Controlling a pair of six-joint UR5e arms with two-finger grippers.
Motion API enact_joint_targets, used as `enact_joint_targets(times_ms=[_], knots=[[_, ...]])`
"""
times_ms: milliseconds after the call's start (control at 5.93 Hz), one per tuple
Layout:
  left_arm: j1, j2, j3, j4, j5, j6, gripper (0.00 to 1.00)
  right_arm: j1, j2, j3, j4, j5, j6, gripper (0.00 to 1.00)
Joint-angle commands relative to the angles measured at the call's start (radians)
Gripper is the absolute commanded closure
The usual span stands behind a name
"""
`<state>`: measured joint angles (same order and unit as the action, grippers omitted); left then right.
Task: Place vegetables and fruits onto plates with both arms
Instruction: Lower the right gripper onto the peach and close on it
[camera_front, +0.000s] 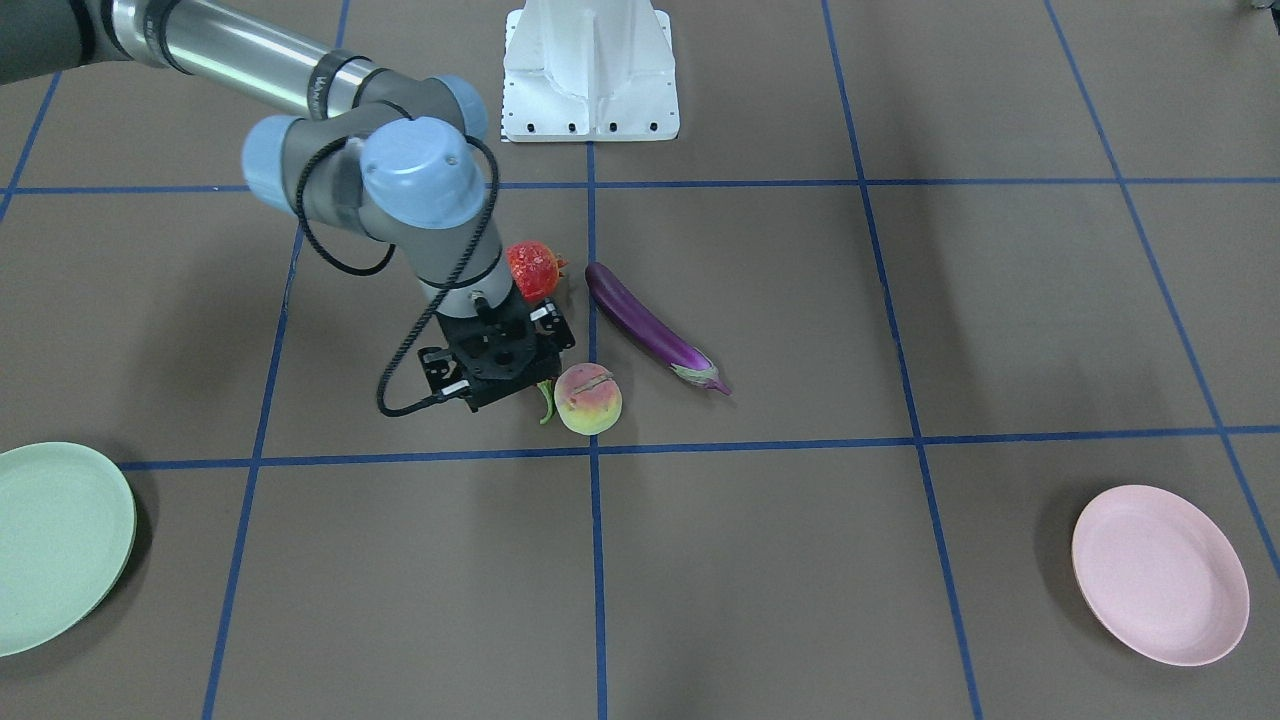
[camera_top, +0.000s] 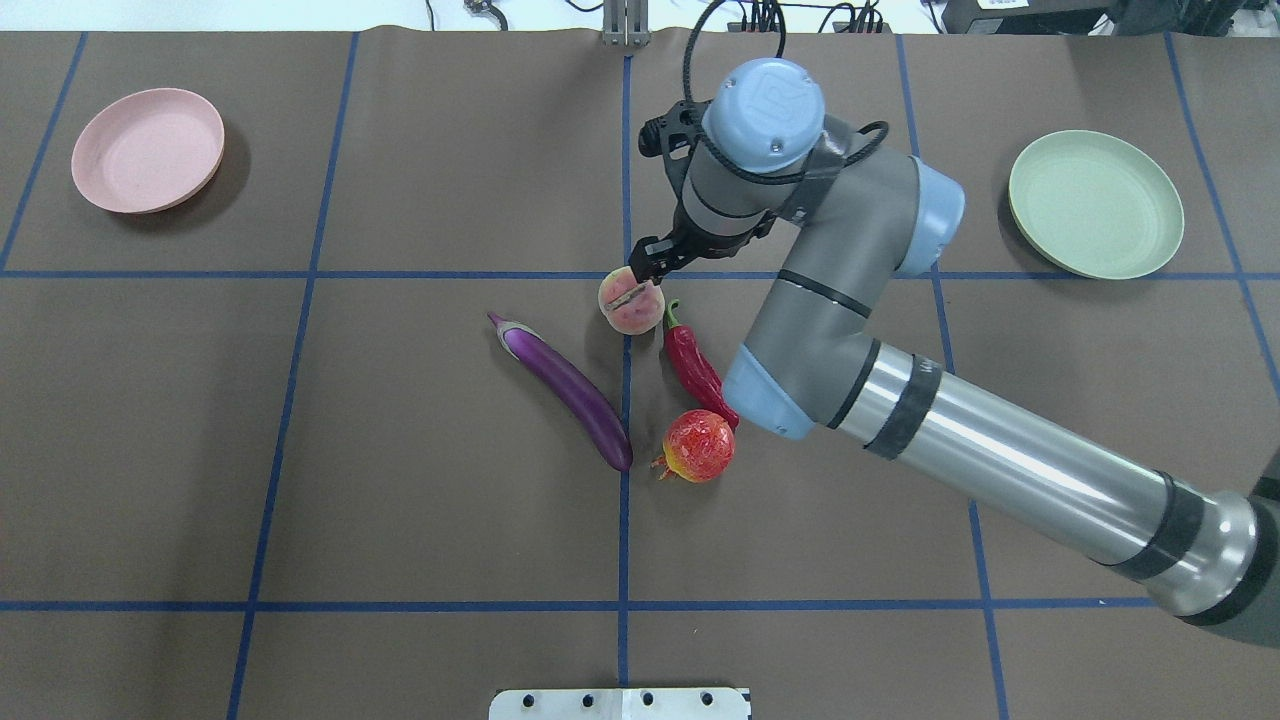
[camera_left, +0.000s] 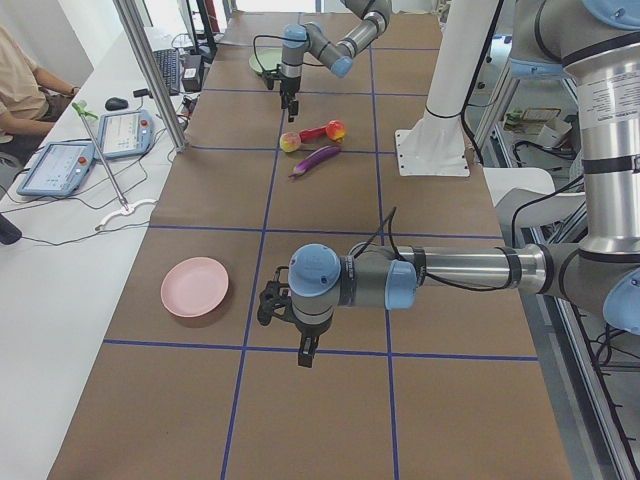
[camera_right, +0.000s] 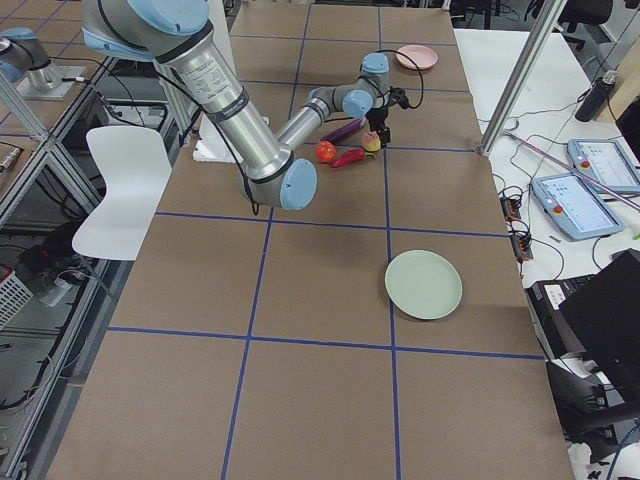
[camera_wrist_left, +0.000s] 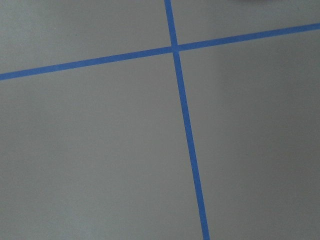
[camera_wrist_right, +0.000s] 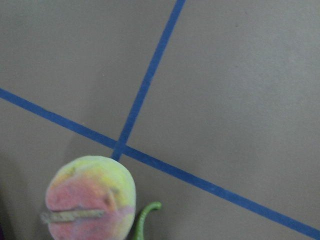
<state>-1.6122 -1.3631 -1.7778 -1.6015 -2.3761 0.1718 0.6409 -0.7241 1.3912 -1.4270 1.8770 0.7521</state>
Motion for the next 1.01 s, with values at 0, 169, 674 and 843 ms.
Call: enact_joint_targets(times_ms=[0,169,674,843], knots=[[0.000,0.001,0.001,0.002,0.000,0.000,0.00,-0.055,0.115,-0.134,-0.001,-0.083,0.047,0.01],[0.000,0.001,0.001,0.003,0.000,0.000,0.00,-0.061,0.120,-0.145,-0.003,-0.096,0.044,0.01],[0.002,0.001,0.003,0.005,0.000,0.000,0.00,-0.084,0.110,-0.161,-0.006,-0.162,0.006,0.01],[0.002,0.001,0.003,0.005,0.000,0.000,0.00,-0.090,0.109,-0.178,-0.006,-0.165,-0.002,0.01]])
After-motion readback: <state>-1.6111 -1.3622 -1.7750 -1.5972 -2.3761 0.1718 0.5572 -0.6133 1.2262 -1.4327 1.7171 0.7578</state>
